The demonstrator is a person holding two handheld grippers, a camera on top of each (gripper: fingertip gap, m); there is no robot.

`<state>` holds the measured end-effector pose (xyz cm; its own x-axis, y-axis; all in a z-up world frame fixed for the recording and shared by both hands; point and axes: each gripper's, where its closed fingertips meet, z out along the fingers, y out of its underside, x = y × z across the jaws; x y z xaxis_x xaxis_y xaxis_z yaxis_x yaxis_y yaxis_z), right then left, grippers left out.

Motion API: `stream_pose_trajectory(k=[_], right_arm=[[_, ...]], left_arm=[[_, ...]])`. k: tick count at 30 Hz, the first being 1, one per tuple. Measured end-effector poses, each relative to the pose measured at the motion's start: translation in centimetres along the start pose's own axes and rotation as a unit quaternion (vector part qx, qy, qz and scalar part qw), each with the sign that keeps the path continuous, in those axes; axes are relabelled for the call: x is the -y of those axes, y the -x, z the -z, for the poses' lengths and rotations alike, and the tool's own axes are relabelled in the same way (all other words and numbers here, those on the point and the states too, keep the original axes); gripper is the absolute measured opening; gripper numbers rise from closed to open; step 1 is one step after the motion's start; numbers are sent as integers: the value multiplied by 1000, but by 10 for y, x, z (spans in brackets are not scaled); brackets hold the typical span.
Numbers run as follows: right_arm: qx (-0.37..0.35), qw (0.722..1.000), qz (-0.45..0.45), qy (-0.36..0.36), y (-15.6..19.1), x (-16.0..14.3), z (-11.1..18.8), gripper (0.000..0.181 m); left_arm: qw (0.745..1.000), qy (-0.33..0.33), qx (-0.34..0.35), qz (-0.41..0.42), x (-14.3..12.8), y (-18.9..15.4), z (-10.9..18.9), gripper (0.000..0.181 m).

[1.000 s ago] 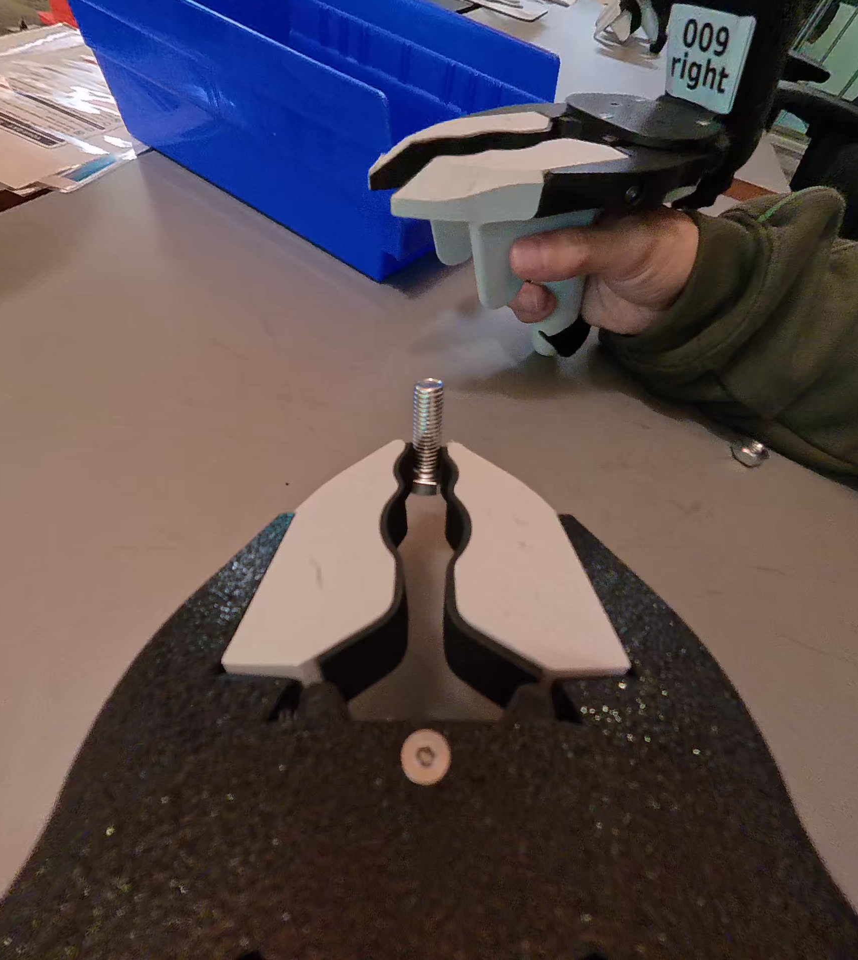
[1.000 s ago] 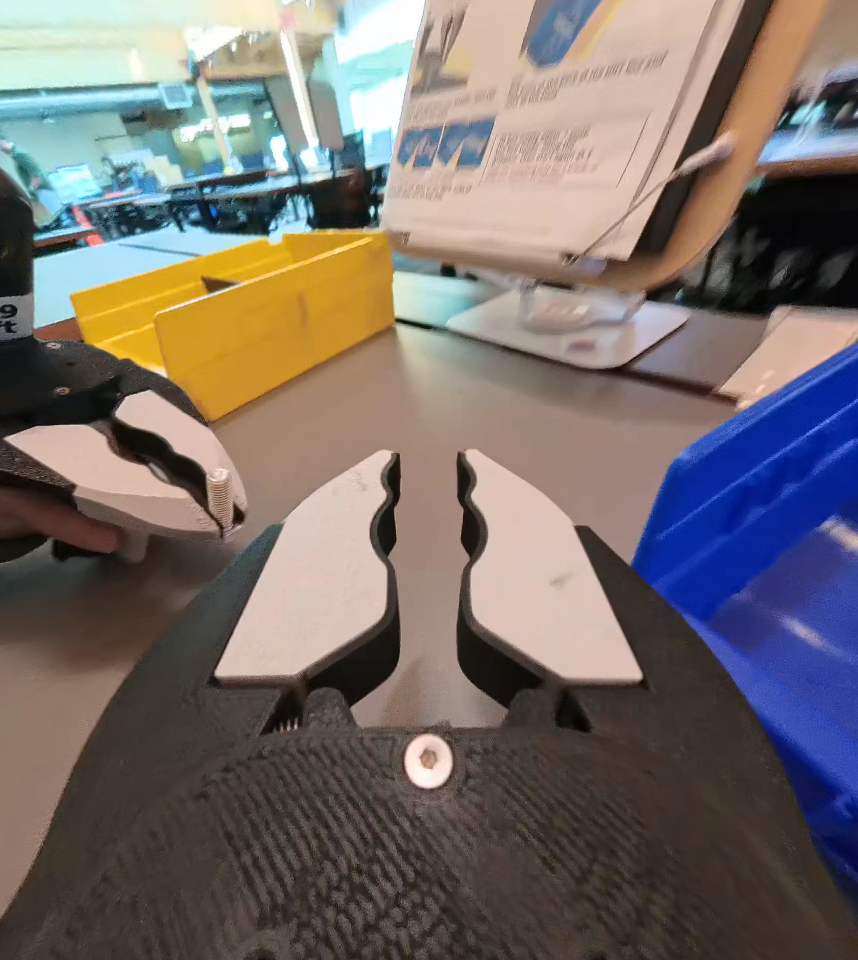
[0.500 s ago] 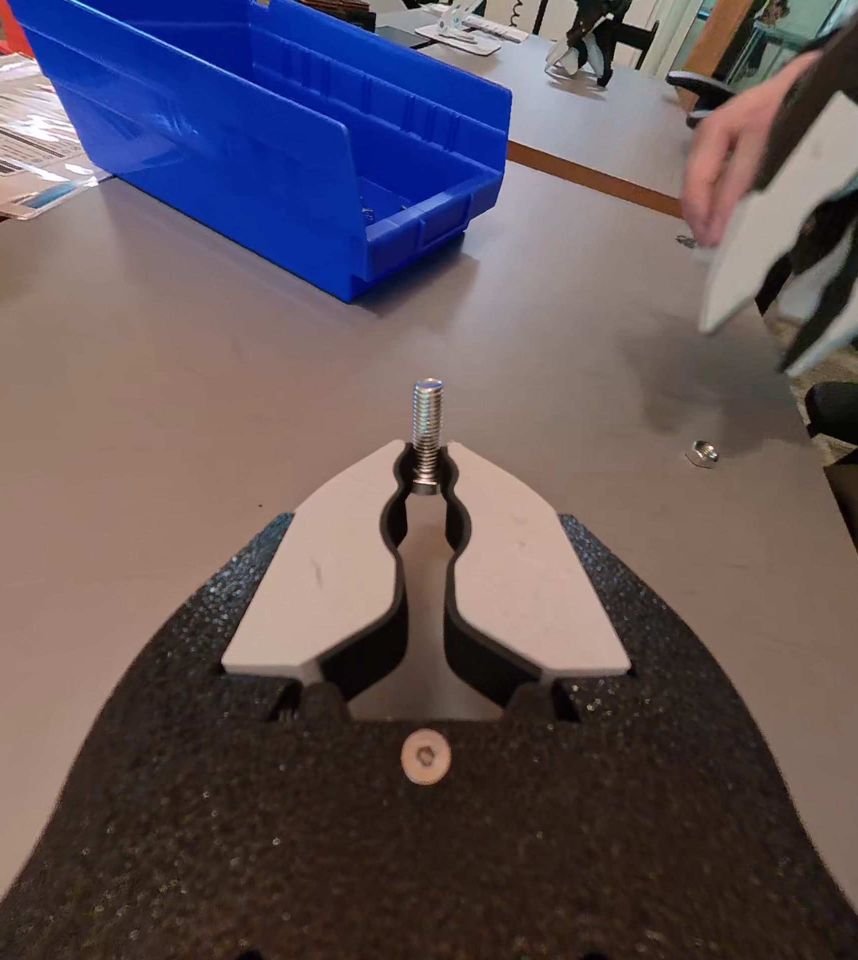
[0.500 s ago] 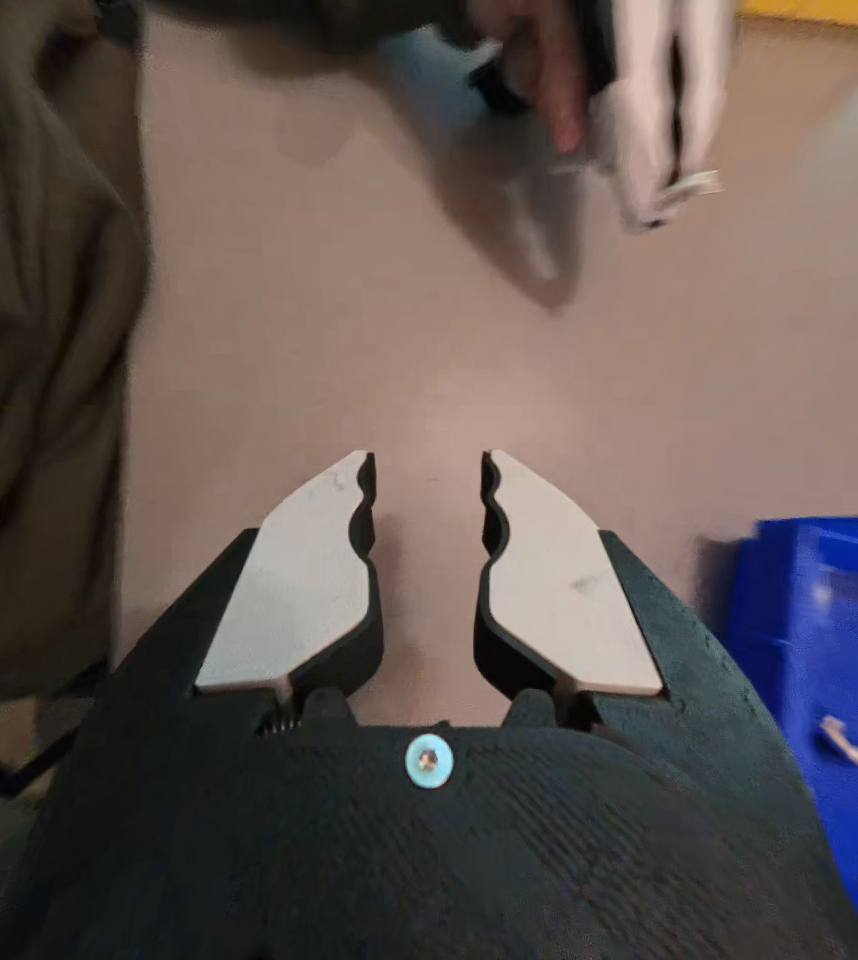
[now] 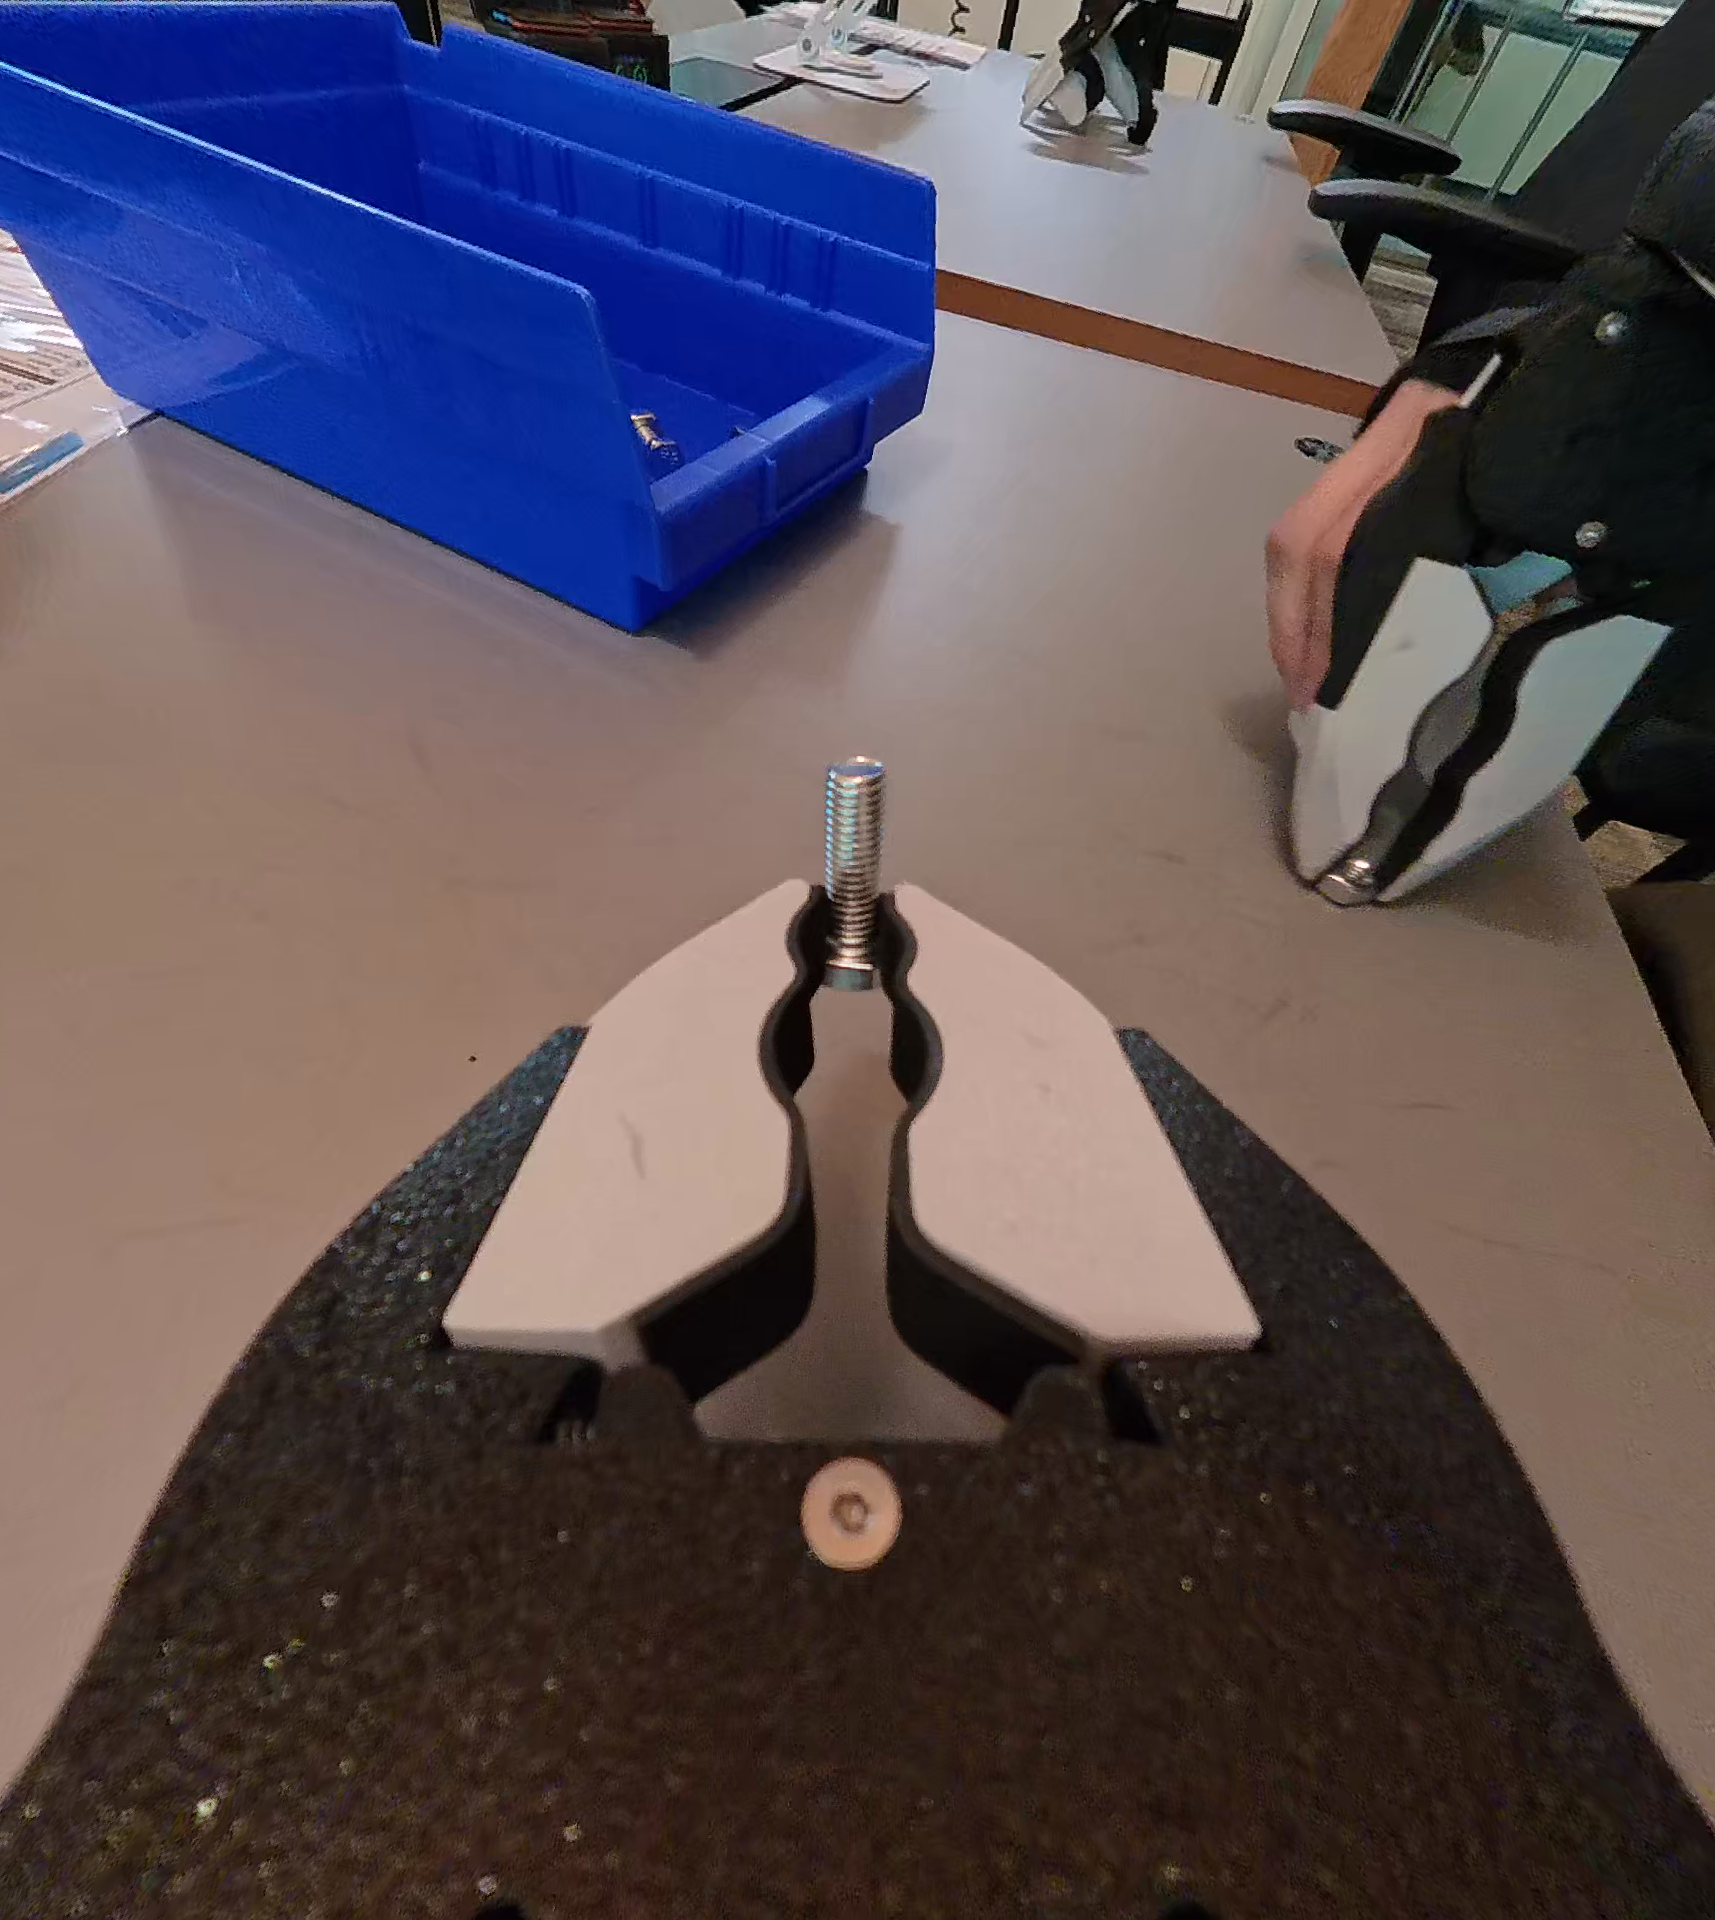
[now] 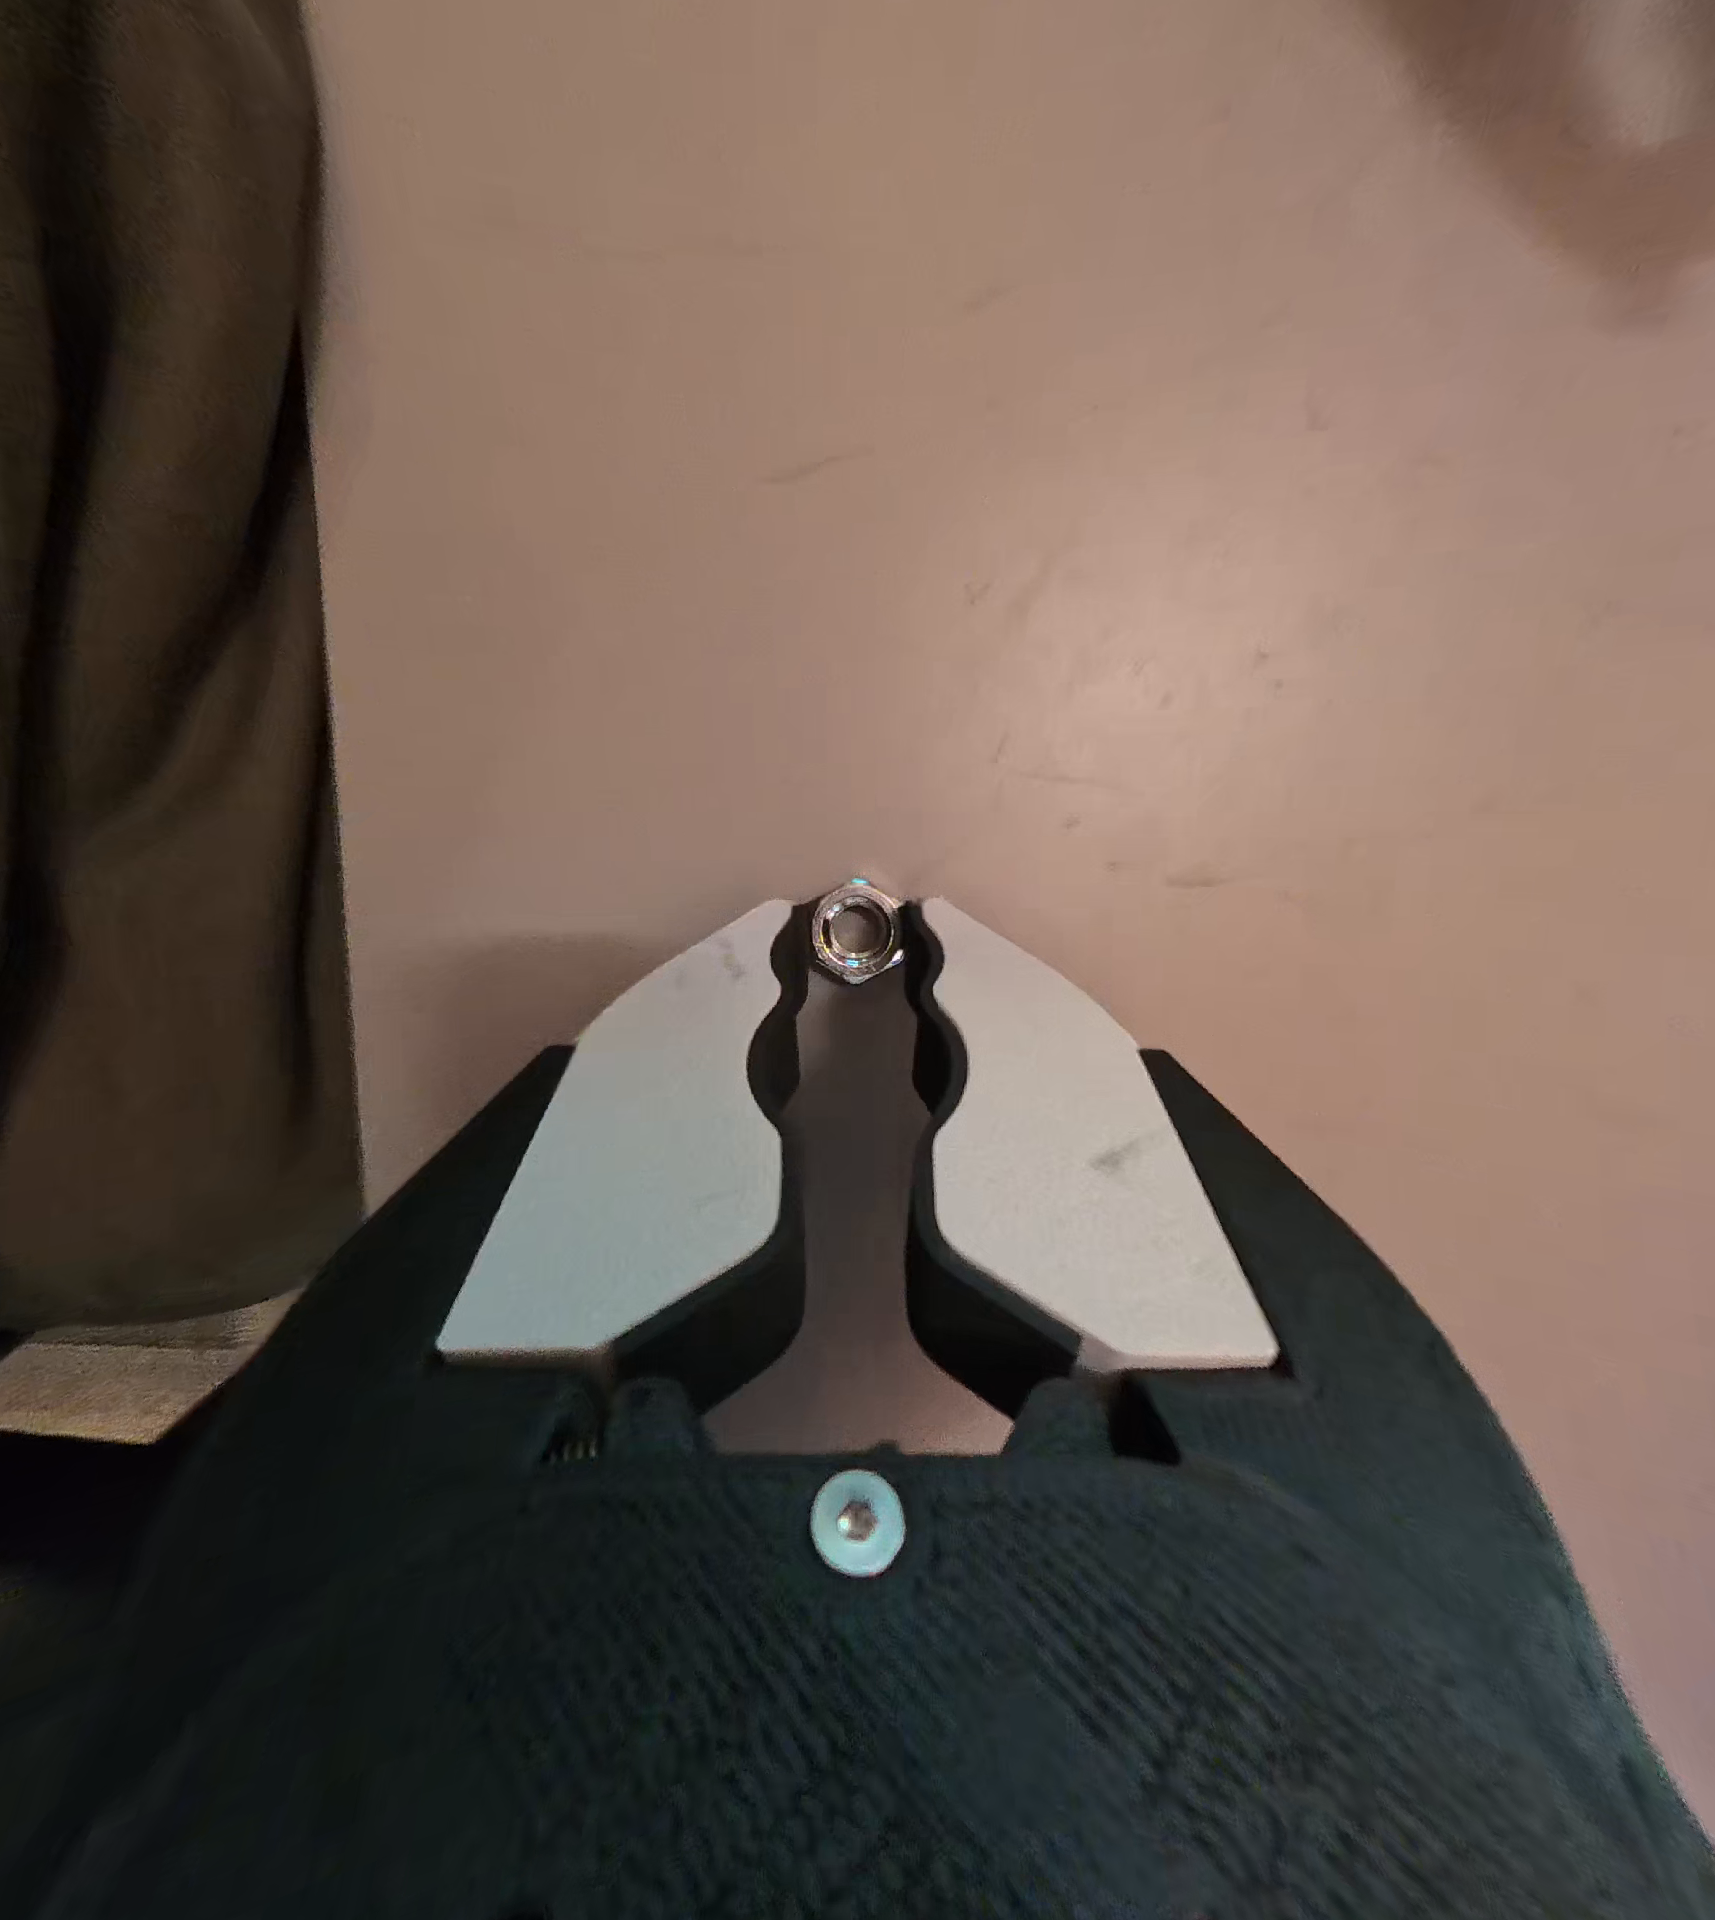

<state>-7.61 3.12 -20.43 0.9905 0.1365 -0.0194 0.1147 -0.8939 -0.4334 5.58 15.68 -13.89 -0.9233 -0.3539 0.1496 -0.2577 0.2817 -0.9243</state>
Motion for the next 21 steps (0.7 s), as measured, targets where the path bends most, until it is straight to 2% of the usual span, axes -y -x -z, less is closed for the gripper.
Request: stream_pose_trajectory(k=[3, 6, 9, 12, 16, 21], right_arm=[[-53, 998, 31, -24, -29, 17, 8, 17], [-70, 990, 69, -97, -59, 62, 33, 17], [-64, 978, 117, -161, -87, 110, 59, 17], [-52, 975, 143, -159, -114, 135, 66, 17], [-19, 970, 173, -170, -126, 159, 65, 17], [-30, 971, 184, -150, -138, 162, 60, 17]], left_arm=[[1000, -5, -19, -8, 2, -7, -3, 9], [998, -21, -40, -36, 7, -18, -6, 9], [996, -38, -41, -75, 12, -23, -4, 9], [995, -45, -22, -92, 14, -18, -1, 9], [992, -81, -1, -100, 23, -11, 8, 9], [991, -89, 2, -100, 26, -9, 10, 9]])
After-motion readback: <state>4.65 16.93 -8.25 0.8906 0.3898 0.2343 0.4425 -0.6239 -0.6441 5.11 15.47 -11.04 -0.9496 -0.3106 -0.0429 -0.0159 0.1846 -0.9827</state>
